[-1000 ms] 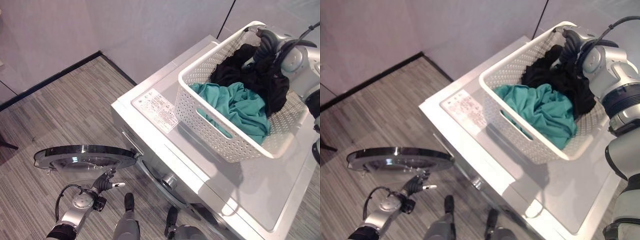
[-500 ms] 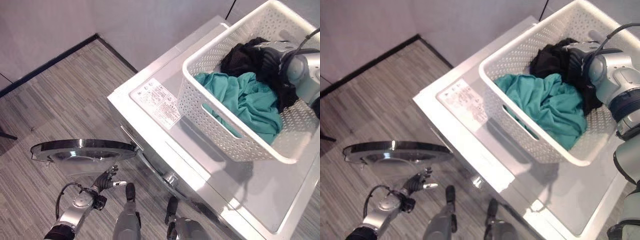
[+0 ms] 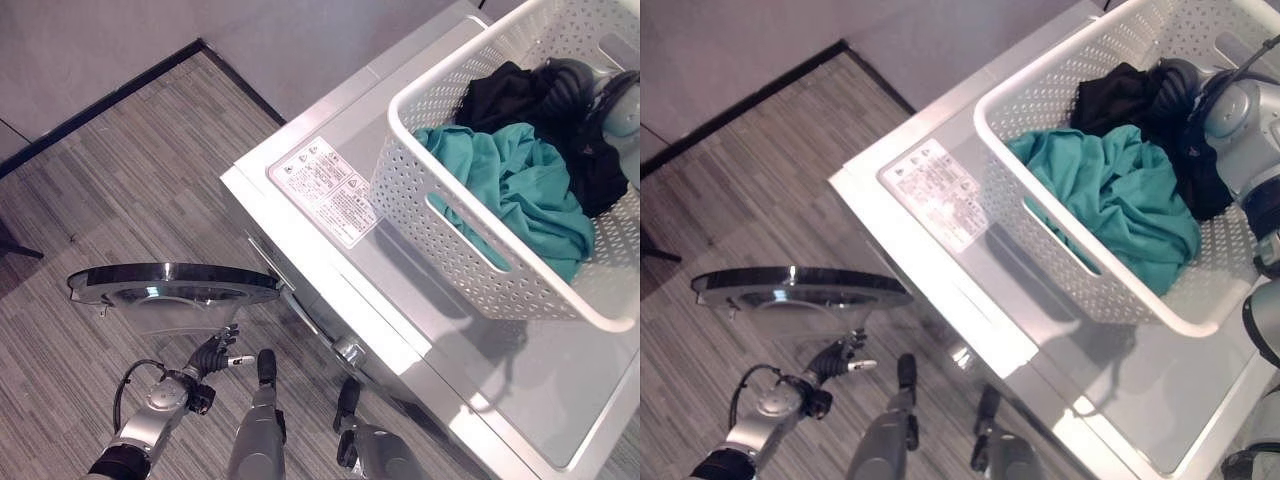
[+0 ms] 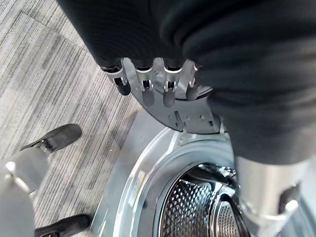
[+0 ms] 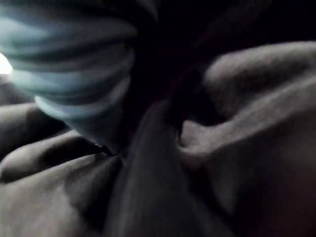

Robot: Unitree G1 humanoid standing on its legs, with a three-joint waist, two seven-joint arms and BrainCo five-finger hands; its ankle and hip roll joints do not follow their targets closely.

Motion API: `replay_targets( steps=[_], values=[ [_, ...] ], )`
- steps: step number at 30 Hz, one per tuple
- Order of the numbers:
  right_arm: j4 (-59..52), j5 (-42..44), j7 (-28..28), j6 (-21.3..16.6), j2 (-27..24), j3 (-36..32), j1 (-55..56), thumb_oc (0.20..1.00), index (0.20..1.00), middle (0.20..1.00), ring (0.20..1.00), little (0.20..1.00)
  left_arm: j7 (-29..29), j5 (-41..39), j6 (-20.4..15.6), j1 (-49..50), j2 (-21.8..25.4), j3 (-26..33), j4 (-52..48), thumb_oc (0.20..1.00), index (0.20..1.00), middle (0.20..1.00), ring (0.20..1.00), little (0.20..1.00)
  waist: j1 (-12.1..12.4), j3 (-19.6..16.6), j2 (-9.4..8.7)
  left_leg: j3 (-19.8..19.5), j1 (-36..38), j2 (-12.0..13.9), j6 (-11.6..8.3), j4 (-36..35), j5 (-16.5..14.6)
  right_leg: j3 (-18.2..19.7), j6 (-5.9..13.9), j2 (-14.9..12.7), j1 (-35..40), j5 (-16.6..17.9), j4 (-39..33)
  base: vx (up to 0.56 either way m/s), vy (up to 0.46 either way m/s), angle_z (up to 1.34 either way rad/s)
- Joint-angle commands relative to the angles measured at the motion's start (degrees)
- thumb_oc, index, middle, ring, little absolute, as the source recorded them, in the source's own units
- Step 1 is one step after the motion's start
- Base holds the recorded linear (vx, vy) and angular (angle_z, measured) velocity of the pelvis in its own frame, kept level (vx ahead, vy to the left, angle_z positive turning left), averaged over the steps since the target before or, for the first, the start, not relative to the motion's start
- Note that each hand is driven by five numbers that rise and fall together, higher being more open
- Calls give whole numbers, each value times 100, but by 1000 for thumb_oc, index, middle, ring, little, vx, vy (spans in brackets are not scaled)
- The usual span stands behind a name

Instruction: Grab the laundry basket,head to the washer,open it,put in the laundry and shut it.

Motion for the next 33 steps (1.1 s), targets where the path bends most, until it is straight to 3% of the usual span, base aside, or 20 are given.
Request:
replay_targets(
  steps=[1,5,9,12,16,22,26,28,29,31,32,33],
  values=[
    [134,626,-517,-144,-93,-54,-262,200,200,200,200,200,-72,-179,-241,109,176,118,-162,1000,1000,1000,1000,1000,-28,-249,-360,79,316,578,-330,479,-852,294,218,-453,-252,-305,352,0,0,0],
    [538,905,-1010,-260,-220,-251,-860,200,200,200,200,200,-93,-292,-263,240,227,193,-93,1000,1000,1000,1000,1000,-41,-488,-469,64,520,591,-310,536,-999,295,229,-444,-28,-376,378,64,-19,2],
    [943,508,-1754,-174,-102,-368,-1517,200,200,200,200,200,-17,-382,-256,360,219,303,-9,1000,1000,1000,1000,1000,-37,-757,-522,51,792,571,-283,512,-1113,284,253,-433,226,-409,372,77,-9,2],
    [922,168,-1904,-125,-137,-352,-1613,200,200,200,200,200,17,-382,-243,392,212,355,-20,1000,1000,1000,1000,1000,-36,-860,-532,27,862,542,-264,477,-1123,266,254,-440,301,-411,355,58,4,1],
    [1077,-462,-2696,130,-204,-556,-1906,200,200,200,200,200,162,-405,-198,544,219,494,-150,1000,1000,1000,1000,1000,46,-1111,-548,-53,1107,520,-243,423,-1223,188,270,-423,603,-482,321,76,2,6],
    [696,-1141,-3155,394,-488,-806,-1760,200,200,200,200,200,290,-313,-175,528,200,539,-362,1000,1000,1000,1000,1000,73,-1221,-544,-118,1177,480,-225,379,-1230,134,282,-439,697,-506,313,11,9,2],
    [67,-1576,-3611,537,-799,-1282,-1372,200,200,200,200,200,349,-92,-229,500,169,514,-673,1000,1000,1000,1000,1000,67,-1251,-491,-146,1231,441,-194,419,-1305,123,295,-464,788,-516,312,7,35,8],
    [-504,-1855,-3967,645,-1274,-1963,-825,200,200,200,200,200,407,153,-273,212,158,367,-741,1000,1000,1000,1000,1000,8,-1201,-507,-98,953,493,-304,848,-1357,-38,274,-507,868,-513,215,-72,48,12],
    [-513,-1856,-3968,646,-1283,-1986,-805,200,200,200,200,200,408,155,-272,204,162,361,-740,1000,1000,1000,1000,1000,6,-1200,-510,-109,937,496,-307,867,-1363,-47,272,-503,869,-510,208,-73,64,27],
    [-623,-1693,-4194,540,-1140,-1951,-843,200,200,200,200,200,577,197,-359,138,209,366,-793,1000,1000,1000,1000,1000,93,-1099,-561,-566,804,581,-471,1343,-1409,159,252,-485,885,-479,214,-76,133,15],
    [-647,-1620,-4247,467,-1023,-1799,-996,200,200,200,200,200,696,190,-443,150,270,393,-930,1000,1000,1000,1000,1000,149,-1027,-568,-1329,748,505,-525,1480,-1532,421,256,-510,781,-451,293,-105,233,-17],
    [-663,-1568,-4223,436,-988,-1738,-1117,200,200,200,200,200,736,192,-466,158,280,425,-993,1000,1000,1000,1000,1000,109,-1032,-525,-1561,831,483,-476,1385,-1702,532,279,-526,717,-456,377,-93,269,-45]
  ],
)
